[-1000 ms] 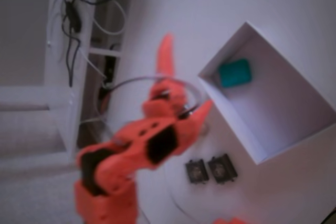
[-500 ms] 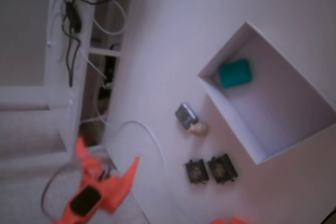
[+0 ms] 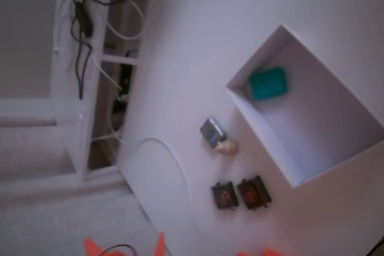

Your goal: Grasp the green cube and put it in the bin.

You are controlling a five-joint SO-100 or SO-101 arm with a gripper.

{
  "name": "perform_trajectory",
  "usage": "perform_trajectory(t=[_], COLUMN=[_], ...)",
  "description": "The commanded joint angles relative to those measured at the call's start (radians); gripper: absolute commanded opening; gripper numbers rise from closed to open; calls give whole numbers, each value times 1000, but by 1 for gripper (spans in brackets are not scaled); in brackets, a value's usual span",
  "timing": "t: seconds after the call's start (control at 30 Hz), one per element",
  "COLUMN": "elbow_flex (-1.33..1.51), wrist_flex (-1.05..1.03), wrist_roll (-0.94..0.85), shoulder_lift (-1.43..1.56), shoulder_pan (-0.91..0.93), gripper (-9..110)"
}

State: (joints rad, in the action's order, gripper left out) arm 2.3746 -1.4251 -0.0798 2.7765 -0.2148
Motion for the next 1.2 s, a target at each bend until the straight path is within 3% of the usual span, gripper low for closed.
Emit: perform_trajectory(t=[0.0,0.6,0.7,0.77,0.87,1.17], elbow_flex=[120,554,560,561,566,566], wrist_flex=[29,92,94,94,89,89], wrist_roll=[-8,-5,-3,-5,-2,2], shoulder_lift=[117,499,508,517,532,532], shoulder_pan=[2,48,46,38,43,44], gripper=[74,68,54,39,-6,-8])
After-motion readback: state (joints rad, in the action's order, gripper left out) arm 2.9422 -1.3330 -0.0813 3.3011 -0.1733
